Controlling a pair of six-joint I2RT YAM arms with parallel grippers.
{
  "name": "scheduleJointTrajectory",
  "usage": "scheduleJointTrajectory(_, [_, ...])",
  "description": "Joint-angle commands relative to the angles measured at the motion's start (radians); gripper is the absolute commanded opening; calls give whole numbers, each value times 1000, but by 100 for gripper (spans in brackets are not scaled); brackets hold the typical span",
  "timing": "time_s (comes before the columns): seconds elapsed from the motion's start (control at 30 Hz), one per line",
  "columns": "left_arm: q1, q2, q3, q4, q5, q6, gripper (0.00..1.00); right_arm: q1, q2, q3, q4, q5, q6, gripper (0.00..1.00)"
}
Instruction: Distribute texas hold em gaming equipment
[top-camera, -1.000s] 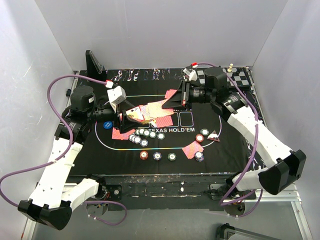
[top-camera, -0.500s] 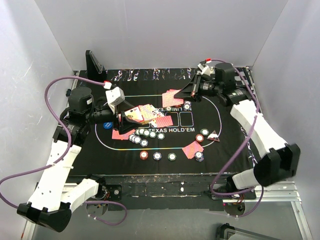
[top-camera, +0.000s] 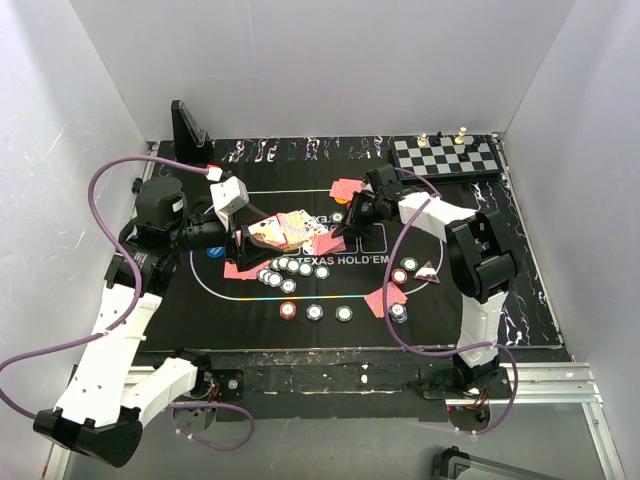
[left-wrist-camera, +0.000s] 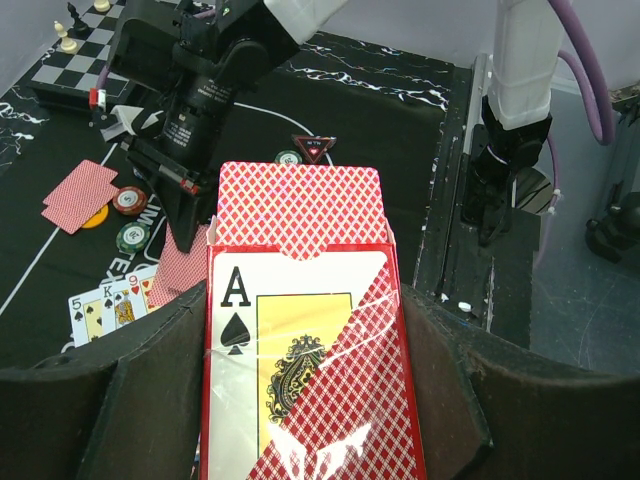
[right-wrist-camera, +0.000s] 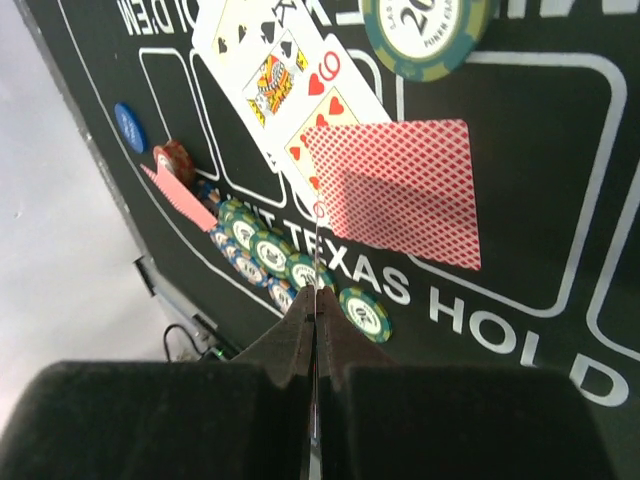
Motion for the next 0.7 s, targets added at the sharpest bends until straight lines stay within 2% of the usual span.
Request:
scheduleJointTrajectory(0.0, [1,-22,-1,19,25,-1,0,38,-4,47,86,163,-23,1])
scheduleJointTrajectory(0.2, [3,-25,-2,13,25,1,0,49,30,16,109,253,-7,1])
scheduleJointTrajectory(0.43, [1,-26,2,6,25,4,0,49,50,33,32,305,-14,1])
scheduleJointTrajectory(0.47, [3,-25,1,6,25,4,0,49,52,37,14,310,-19,6])
scheduleJointTrajectory(0.53, [3,-22,2,6,26,5,0,50,50,54,-34,330,-23,21])
scheduleJointTrajectory(0.67, [1,-18,12,6,33,4,0,49,24,31,-74,358,-30,42])
